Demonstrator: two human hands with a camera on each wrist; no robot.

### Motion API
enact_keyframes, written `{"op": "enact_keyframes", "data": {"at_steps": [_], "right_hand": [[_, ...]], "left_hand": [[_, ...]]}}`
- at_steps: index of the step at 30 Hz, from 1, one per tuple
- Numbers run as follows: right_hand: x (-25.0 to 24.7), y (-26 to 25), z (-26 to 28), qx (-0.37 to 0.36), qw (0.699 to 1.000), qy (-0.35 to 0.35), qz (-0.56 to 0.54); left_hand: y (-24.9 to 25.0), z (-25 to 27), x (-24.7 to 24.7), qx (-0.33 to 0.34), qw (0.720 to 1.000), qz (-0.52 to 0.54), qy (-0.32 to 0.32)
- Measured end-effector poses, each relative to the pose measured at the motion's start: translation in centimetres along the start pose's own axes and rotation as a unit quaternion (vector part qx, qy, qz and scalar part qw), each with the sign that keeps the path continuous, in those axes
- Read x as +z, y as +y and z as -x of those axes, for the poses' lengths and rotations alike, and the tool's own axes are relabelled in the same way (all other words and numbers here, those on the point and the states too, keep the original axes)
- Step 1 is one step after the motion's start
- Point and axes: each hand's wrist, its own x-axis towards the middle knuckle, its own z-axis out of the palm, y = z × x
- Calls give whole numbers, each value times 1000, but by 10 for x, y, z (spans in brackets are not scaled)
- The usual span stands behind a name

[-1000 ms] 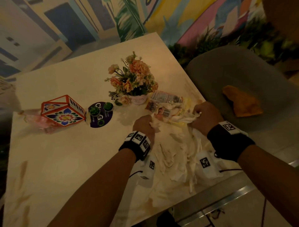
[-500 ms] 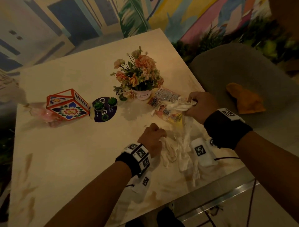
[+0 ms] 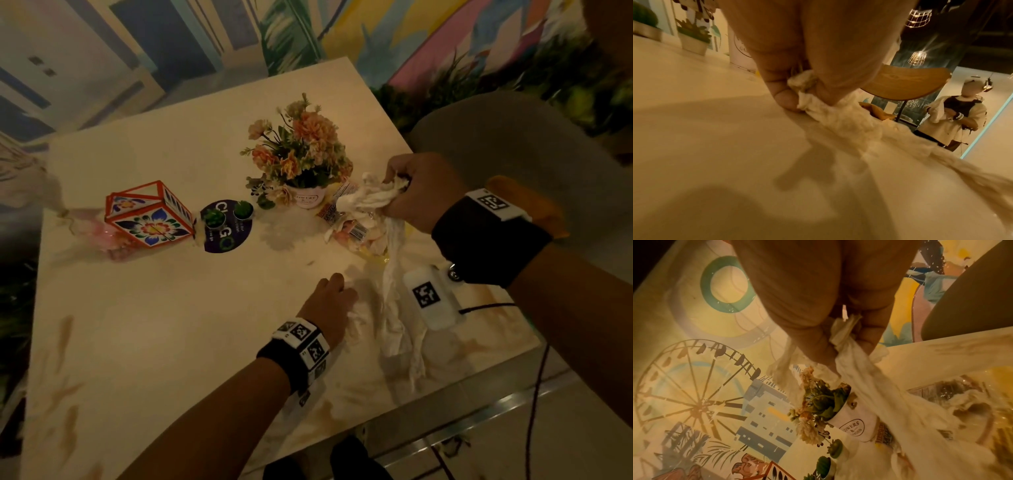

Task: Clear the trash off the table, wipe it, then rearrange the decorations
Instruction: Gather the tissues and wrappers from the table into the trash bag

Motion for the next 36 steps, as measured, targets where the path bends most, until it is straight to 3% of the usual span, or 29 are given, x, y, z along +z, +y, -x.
{"op": "enact_keyframes", "data": {"at_steps": [6, 10, 16, 21, 25, 28, 32, 36], "right_hand": [[2, -10, -1, -11, 1000, -8, -10], [9, -12, 5, -13, 999, -30, -13], [21, -9, 17, 15, 999, -43, -30], [24, -2, 26, 33, 998, -43, -25], [25, 0, 27, 41, 999, -26, -13], [22, -5, 27, 41, 999, -26, -8], [16, -17, 24, 31, 999, -29, -8], [24, -38, 16, 14, 999, -45, -10]], "left_hand": [[-32, -6, -19, -125, 988, 70, 50], [-51, -23, -39, -165, 976, 87, 109], [-47, -48, -53, -137, 991, -3, -3], [-38, -47, -42, -82, 994, -57, -39], [-37, -41, -36, -95, 990, -78, -67], [-57, -25, -34, -138, 989, -10, -54], [-89, 12, -55, -275, 943, 175, 74], [-115, 58, -76, -327, 854, 368, 167]]}}
